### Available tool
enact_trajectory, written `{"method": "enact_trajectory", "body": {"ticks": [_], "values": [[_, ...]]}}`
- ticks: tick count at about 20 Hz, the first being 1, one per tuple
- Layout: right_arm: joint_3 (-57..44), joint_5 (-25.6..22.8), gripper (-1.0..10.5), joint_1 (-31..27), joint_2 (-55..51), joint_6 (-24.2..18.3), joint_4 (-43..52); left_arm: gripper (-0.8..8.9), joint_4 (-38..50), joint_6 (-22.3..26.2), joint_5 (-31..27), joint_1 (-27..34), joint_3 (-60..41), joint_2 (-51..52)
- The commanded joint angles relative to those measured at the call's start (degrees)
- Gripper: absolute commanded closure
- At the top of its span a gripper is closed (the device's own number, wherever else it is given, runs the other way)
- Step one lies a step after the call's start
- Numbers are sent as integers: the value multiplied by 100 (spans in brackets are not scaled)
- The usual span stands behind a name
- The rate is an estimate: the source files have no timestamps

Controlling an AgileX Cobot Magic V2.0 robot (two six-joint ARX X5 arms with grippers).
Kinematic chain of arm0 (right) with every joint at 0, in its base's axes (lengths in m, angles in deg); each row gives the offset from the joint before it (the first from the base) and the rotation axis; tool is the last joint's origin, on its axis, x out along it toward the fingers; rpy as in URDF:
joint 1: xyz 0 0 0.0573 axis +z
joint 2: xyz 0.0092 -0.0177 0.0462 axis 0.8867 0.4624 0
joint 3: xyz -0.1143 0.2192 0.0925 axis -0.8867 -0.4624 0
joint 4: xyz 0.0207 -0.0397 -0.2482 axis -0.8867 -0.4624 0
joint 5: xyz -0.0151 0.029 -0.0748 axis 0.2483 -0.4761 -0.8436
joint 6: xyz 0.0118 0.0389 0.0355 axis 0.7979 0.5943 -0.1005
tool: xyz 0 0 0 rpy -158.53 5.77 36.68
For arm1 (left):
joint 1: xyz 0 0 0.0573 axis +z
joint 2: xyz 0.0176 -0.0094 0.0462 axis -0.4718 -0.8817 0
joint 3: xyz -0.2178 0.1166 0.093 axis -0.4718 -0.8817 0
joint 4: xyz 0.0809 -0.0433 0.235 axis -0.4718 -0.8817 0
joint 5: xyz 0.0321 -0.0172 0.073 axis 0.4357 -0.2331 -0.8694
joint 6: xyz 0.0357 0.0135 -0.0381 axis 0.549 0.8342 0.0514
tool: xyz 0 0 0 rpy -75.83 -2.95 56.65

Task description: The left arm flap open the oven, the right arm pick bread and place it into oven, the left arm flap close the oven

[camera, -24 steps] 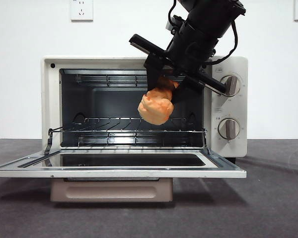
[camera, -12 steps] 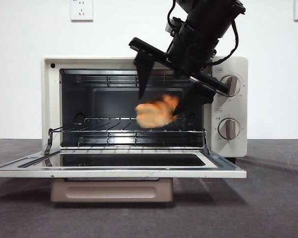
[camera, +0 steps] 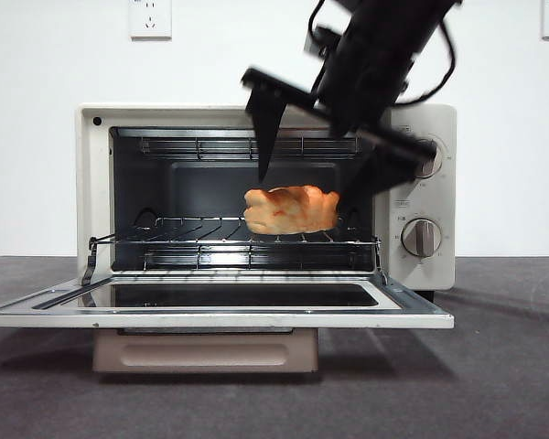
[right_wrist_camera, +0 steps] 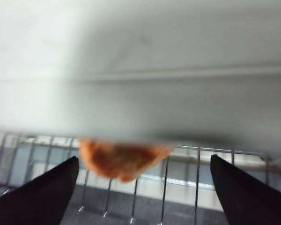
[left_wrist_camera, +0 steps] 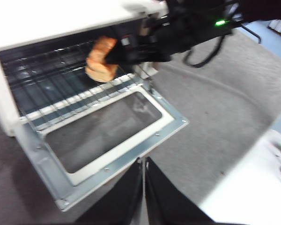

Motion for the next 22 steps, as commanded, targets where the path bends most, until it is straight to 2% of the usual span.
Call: {"method": "enact_trajectory", "body": {"ticks": [1,5,10,15,18,22], "values": [[118,42,497,181,-372,-365,-240,803,83,61,-297,-52,35,-72],[118,356,497,413,-1036,-839,-992,804,81,131,-612,-48,31,-232],[118,400,497,796,-1950,-1523,-2144,804,37,133,-955,107,-17,-699],[118,494,497,944,-2741,-1666,-2964,804,48,136,-883,568,-20,-1327],[118,498,497,949,-3209,-1692,-3397,804,61,153,-321,1045,-20,-1759],[116,197,497,946,-3995,-1943,-3993,804,68,280,1224,2406,-22,-2662]]}}
